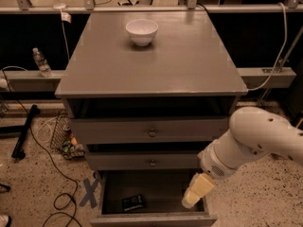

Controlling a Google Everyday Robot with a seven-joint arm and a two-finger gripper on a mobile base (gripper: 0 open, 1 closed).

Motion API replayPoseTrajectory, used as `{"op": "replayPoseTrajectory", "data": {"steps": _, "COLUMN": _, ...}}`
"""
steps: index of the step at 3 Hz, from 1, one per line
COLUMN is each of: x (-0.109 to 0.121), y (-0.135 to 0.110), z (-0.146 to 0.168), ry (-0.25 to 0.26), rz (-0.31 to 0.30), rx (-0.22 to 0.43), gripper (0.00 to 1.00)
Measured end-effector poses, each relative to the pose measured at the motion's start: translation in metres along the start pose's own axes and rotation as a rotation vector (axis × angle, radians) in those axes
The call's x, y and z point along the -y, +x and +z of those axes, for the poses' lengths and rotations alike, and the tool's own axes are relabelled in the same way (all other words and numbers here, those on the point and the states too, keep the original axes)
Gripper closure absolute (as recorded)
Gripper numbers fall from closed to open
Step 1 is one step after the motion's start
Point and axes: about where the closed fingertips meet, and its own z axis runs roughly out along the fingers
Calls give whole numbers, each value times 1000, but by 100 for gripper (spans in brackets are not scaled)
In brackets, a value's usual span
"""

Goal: Pick rxbar blueberry from bottom drawer and place on counter

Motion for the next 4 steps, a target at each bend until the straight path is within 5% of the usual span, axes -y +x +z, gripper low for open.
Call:
{"op": "replayPoseTrajectory", "data": {"steps": 1, "x": 19, "y": 35, "z": 63, "ry": -6, "rz": 100, "rx": -13, "gripper": 0}}
{"op": "replayPoseTrajectory", "data": {"steps": 2, "x": 34, "y": 42, "z": 108, "ry": -11, "rz": 125, "rx": 28, "gripper": 0}}
{"op": "replayPoseTrajectory", "data": {"steps": 3, "x": 44, "y": 38, "z": 175, "ry": -74, "rz": 122, "rx": 101, "gripper": 0}}
{"op": "replayPoseTrajectory", "data": {"steps": 4, "x": 44, "y": 38, "z": 175, "ry": -74, "rz": 122, "rx": 101, "gripper": 0}}
